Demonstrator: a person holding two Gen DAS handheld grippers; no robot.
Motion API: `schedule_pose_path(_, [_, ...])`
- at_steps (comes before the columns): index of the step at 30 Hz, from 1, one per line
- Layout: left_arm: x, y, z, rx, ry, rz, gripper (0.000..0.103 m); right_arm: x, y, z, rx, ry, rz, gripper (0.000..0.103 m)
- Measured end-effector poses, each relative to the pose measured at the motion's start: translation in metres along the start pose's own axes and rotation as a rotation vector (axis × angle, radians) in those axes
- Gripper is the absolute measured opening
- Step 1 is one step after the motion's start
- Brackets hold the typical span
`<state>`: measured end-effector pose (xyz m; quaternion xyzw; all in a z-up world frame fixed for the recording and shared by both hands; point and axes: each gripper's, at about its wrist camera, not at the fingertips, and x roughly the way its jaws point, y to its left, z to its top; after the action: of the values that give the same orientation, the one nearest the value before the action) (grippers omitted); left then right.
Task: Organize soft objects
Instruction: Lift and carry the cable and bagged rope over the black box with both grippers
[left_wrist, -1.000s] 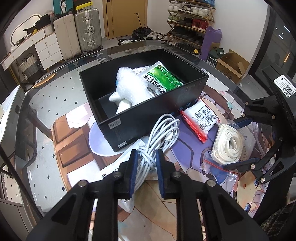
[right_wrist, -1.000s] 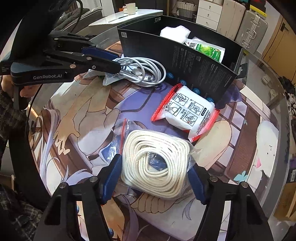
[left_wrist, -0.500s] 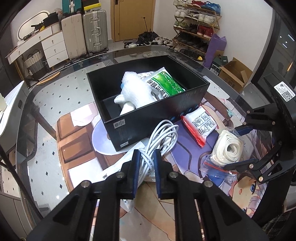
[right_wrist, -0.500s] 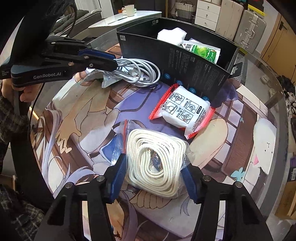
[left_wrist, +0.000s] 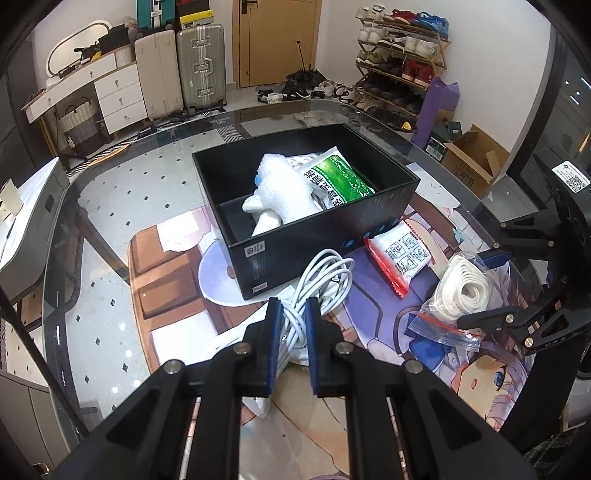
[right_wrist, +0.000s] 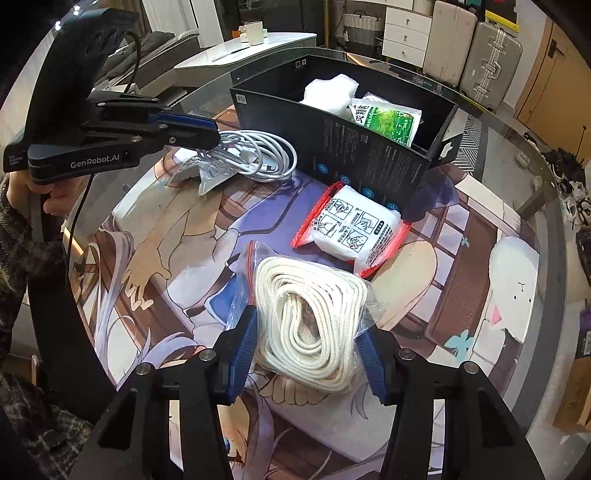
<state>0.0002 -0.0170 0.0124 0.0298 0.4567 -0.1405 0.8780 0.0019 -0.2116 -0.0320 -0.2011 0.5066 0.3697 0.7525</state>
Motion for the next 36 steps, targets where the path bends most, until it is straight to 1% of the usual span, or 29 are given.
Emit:
schedule_pose_path(9, [-0.006,0.002,-0.001,-0.008,-0.001,0.004,0.010,-0.016,-0.009,0.007,0.004,-0.022,-0.009,0.052])
schedule_pose_path(17, [-0.014,0.000,0.002,-0.009,-0.014,0.007,0.010,-0.022,-0.005,0.019,-0.005,-0.037,-0.019,0.052])
schedule_pose_path(31, [-0.045,-0.008,0.009,-0.004,-0.073,0.022,0.010,-0.025,-0.009,0.040,-0.016,-0.045,-0.033,0.052])
schedule_pose_path(36, [-0.055,-0.009,0.015,0.000,-0.092,0.031,0.010,-0.032,-0.011,0.047,-0.018,-0.058,-0.045,0.052])
